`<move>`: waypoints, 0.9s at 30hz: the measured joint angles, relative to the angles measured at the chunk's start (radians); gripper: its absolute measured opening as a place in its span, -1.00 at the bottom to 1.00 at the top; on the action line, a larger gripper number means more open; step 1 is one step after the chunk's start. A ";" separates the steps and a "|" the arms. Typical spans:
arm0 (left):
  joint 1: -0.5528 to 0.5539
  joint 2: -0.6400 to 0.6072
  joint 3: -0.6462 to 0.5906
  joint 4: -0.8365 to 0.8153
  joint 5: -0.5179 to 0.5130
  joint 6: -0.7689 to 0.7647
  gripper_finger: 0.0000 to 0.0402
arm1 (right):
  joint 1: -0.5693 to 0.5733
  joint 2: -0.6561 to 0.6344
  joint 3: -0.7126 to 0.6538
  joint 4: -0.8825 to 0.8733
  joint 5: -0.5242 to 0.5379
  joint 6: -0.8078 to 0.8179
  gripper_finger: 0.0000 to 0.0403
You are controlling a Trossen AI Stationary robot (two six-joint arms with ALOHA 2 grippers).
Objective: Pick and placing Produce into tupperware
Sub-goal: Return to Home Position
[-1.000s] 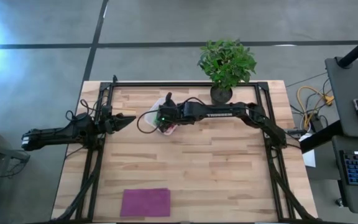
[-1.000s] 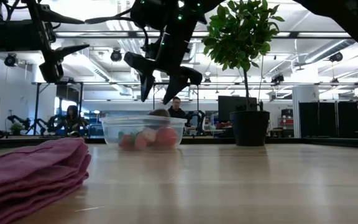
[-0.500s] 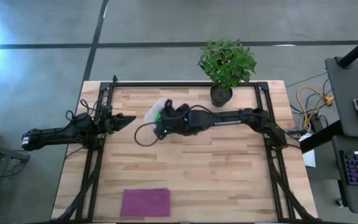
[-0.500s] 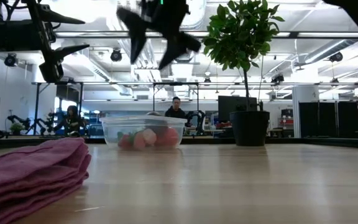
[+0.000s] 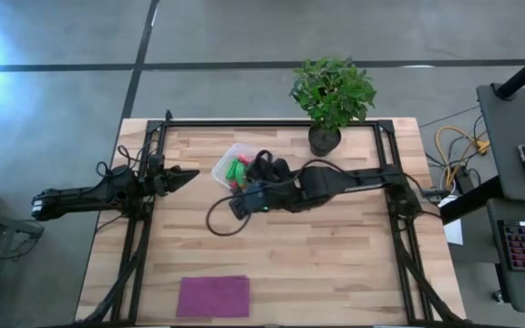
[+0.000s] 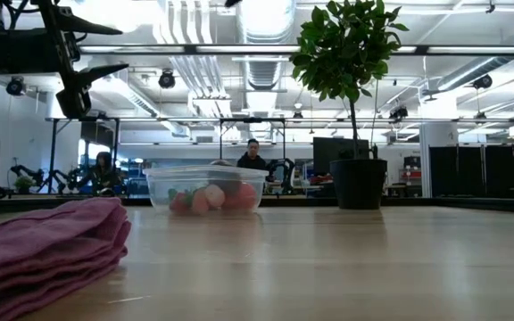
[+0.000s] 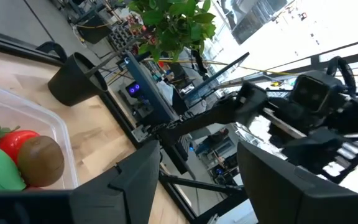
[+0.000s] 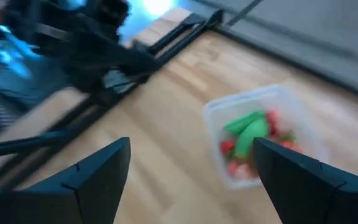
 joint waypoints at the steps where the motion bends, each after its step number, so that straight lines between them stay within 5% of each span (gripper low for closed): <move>1: 0.000 0.000 0.000 0.000 0.000 0.000 0.00 | 0.009 -0.014 0.000 -0.003 -0.016 0.030 0.62; 7: 0.000 0.000 0.000 0.000 -0.001 0.000 0.00 | 0.103 -0.092 0.003 -0.028 0.040 -0.024 0.62; 13: 0.000 0.000 0.000 0.000 0.000 0.000 0.00 | 0.155 -0.166 -0.012 -0.546 0.159 0.627 0.62; 20: 0.000 0.000 0.000 0.001 0.000 0.000 0.00 | 0.205 -0.300 -0.268 -0.016 0.064 0.065 0.65; 27: 0.000 0.002 0.001 0.002 0.000 0.000 0.00 | 0.187 -0.465 -0.652 0.247 -0.077 0.013 0.64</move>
